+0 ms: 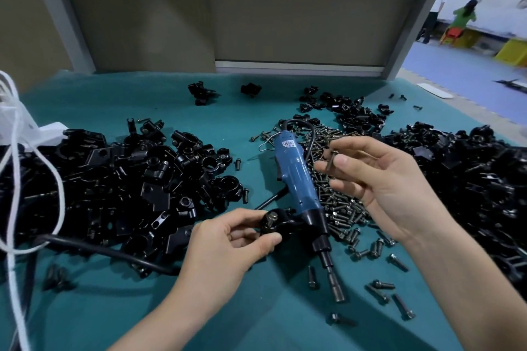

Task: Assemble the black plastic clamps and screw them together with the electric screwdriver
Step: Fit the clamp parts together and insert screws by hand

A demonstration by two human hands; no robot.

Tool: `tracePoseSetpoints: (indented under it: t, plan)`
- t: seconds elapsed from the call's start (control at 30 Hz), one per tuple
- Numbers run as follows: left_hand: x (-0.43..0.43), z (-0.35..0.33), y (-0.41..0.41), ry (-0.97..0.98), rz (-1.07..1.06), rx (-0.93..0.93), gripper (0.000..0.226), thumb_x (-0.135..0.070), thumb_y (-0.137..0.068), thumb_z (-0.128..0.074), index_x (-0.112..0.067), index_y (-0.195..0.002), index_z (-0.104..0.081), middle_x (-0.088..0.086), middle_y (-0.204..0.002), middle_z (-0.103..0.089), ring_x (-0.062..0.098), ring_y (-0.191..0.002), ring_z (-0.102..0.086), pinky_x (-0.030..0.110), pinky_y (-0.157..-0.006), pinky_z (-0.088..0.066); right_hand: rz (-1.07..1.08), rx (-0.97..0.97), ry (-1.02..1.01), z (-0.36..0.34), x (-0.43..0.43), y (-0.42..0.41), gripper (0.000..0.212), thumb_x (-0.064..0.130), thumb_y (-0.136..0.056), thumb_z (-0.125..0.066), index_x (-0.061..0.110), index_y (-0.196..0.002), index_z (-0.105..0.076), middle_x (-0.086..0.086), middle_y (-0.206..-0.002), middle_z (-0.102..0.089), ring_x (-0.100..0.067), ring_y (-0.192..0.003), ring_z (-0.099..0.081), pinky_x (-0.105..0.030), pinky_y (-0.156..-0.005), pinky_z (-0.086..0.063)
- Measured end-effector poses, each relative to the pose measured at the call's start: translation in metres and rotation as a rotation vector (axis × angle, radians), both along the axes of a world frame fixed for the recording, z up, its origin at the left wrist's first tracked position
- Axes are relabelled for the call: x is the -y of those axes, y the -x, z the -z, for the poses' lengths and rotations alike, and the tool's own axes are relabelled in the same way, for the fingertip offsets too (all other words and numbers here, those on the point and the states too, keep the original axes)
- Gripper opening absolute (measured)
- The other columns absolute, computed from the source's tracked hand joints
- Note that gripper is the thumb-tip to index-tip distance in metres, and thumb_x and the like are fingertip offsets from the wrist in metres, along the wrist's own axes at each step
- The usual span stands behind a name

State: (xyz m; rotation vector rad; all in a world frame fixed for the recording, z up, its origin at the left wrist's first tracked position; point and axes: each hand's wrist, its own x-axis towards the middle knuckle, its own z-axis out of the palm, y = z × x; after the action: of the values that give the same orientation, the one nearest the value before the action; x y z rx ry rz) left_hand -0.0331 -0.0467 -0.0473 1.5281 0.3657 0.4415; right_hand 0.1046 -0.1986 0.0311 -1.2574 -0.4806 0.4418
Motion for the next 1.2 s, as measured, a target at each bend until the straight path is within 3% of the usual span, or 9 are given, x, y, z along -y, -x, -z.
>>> tracePoseSetpoints:
  t: [0.2, 0.3, 0.47, 0.6, 0.8, 0.97, 1.2]
  plan:
    - [-0.001, 0.002, -0.001, -0.004, -0.004, 0.002, 0.041, -0.045, -0.045, -0.080, -0.038, -0.086, -0.076, 0.009, -0.079, -0.074, 0.033, -0.080, -0.070, 0.032, -0.082, -0.058, -0.017, 0.119, 0.027, -0.005, 0.001, 0.011, 0.019, 0.007, -0.066, -0.068, 0.019, -0.077, -0.078, -0.008, -0.080, -0.073, -0.020, -0.075, -0.072, -0.021, -0.056, -0.054]
    - [-0.001, 0.002, -0.001, -0.002, -0.007, 0.002, 0.039, -0.042, -0.046, -0.080, -0.039, -0.085, -0.075, 0.009, -0.079, -0.074, 0.028, -0.076, -0.071, 0.026, -0.079, -0.058, 0.001, 0.158, 0.037, -0.004, 0.000, 0.015, 0.018, 0.007, -0.067, -0.069, 0.018, -0.078, -0.078, -0.007, -0.079, -0.073, -0.017, -0.072, -0.071, -0.019, -0.059, -0.054]
    - [0.000, 0.000, -0.001, 0.021, 0.001, 0.010, 0.038, -0.038, -0.045, -0.079, -0.039, -0.083, -0.076, 0.011, -0.077, -0.073, 0.015, -0.068, -0.069, 0.017, -0.069, -0.055, 0.029, 0.401, 0.339, 0.011, -0.009, 0.024, 0.024, -0.006, -0.079, -0.069, 0.017, -0.085, -0.074, -0.001, -0.079, -0.074, -0.015, -0.066, -0.071, -0.018, -0.063, -0.055]
    - [0.001, 0.000, -0.001, 0.011, -0.003, 0.011, 0.038, -0.036, -0.046, -0.080, -0.038, -0.084, -0.076, 0.010, -0.078, -0.073, 0.016, -0.068, -0.068, 0.018, -0.070, -0.055, 0.003, 0.503, 0.397, 0.025, -0.018, 0.028, 0.027, -0.009, -0.079, -0.070, 0.018, -0.083, -0.072, 0.002, -0.072, -0.072, -0.009, -0.059, -0.066, -0.016, -0.066, -0.053]
    - [-0.001, 0.003, -0.001, 0.010, -0.008, 0.018, 0.044, -0.043, -0.043, -0.080, -0.038, -0.086, -0.075, 0.013, -0.077, -0.072, 0.019, -0.068, -0.068, 0.021, -0.072, -0.057, -0.025, 0.661, 0.493, 0.029, -0.017, 0.025, 0.023, -0.002, -0.080, -0.072, 0.020, -0.086, -0.074, 0.007, -0.081, -0.070, -0.011, -0.079, -0.069, -0.024, -0.072, -0.056]
    - [-0.001, 0.004, -0.002, 0.001, -0.005, 0.017, 0.044, -0.043, -0.043, -0.079, -0.037, -0.086, -0.076, 0.012, -0.079, -0.073, 0.016, -0.068, -0.068, 0.020, -0.071, -0.056, -0.018, 0.980, 0.586, 0.025, -0.017, 0.024, 0.015, 0.001, -0.078, -0.076, 0.011, -0.089, -0.076, 0.007, -0.084, -0.070, -0.004, -0.081, -0.063, -0.013, -0.073, -0.050]
    - [-0.001, 0.004, -0.001, -0.069, 0.015, 0.019, 0.038, -0.038, -0.048, -0.079, -0.041, -0.085, -0.076, 0.007, -0.081, -0.073, 0.004, -0.066, -0.062, 0.015, -0.071, -0.054, -0.115, 0.967, 0.737, 0.014, -0.013, 0.018, 0.009, 0.014, -0.078, -0.078, 0.014, -0.087, -0.078, 0.008, -0.082, -0.069, -0.003, -0.078, -0.062, -0.015, -0.076, -0.047]
